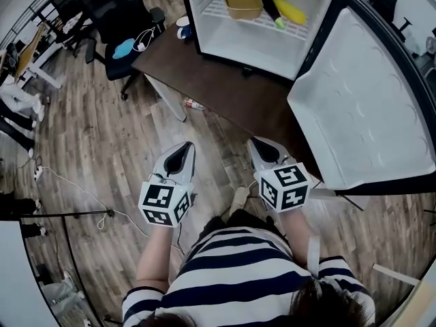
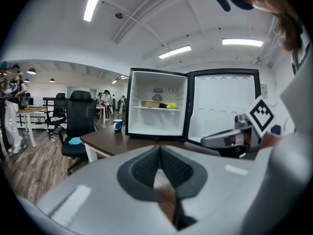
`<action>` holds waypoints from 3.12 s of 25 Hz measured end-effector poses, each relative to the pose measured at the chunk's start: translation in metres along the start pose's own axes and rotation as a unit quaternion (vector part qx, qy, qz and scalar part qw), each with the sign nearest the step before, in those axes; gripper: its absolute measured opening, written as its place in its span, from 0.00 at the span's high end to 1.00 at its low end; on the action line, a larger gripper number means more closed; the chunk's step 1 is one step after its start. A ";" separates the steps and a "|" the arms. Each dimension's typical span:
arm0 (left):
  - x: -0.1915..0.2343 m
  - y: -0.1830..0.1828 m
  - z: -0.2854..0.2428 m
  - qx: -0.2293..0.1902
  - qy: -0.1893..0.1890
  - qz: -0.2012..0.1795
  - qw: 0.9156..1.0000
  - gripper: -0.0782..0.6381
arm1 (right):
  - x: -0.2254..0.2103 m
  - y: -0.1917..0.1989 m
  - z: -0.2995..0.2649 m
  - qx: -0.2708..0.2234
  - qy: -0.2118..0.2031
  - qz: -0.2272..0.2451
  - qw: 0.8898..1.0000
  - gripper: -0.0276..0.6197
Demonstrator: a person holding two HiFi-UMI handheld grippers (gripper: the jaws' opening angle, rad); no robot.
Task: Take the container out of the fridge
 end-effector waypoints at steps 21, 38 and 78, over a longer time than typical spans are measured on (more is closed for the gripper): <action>-0.001 -0.079 -0.146 -0.013 0.114 -0.094 0.989 0.89 | -0.056 -0.035 -0.042 -0.001 0.020 0.004 1.000 0.97; 0.031 -0.152 -0.249 -0.029 0.217 -0.210 0.953 0.89 | -0.094 -0.082 -0.115 -0.008 0.090 -0.023 0.996 0.97; 0.046 -0.210 -0.384 0.001 0.272 -0.503 0.820 0.89 | -0.135 -0.091 -0.205 0.033 0.186 -0.051 0.981 0.97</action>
Point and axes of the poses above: the fingertips, and each gripper's own axes: z backward along the fingers, x to its left, y out of its underside, the point moved 3 cm from there along z, backward along the fingers, and after that the axes turned 4 degrees about -x, right-handed, at the moved point
